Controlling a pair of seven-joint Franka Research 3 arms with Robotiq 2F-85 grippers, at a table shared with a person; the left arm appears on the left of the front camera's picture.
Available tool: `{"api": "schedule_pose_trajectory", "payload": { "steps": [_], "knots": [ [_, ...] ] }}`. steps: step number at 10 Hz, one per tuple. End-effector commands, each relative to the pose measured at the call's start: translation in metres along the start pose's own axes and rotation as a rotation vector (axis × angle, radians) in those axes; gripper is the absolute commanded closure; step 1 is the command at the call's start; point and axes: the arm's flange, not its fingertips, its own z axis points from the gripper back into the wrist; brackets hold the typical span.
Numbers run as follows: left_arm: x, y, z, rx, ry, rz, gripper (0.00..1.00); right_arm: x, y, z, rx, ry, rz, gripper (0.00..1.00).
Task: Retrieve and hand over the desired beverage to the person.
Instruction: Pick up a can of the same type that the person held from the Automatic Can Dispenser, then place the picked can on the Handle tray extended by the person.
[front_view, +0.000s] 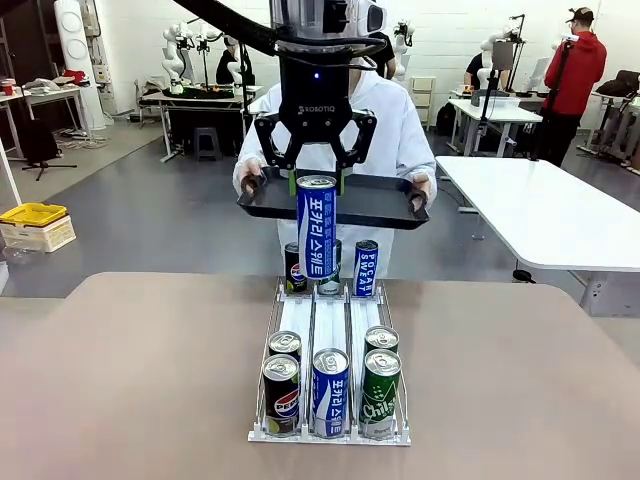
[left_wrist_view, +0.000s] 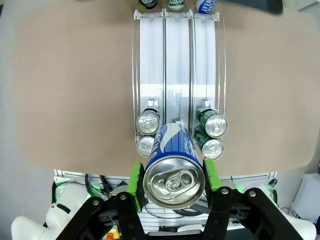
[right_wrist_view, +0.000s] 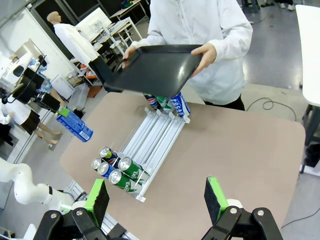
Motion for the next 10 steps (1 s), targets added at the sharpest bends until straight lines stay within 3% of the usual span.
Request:
{"api": "schedule_pose_trajectory", "payload": {
  "steps": [1, 10],
  "knots": [
    [-0.0053, -0.0005, 0.0013, 0.001, -0.001, -0.004, 0.99, 0.0022, -0.0006, -0.0005, 0.028, -0.015, 0.007, 0.00],
    [-0.0053, -0.0005, 0.0013, 0.001, -0.001, -0.004, 0.99, 0.0022, -0.0006, -0.0005, 0.028, -0.015, 0.007, 0.00]
  ]
}}
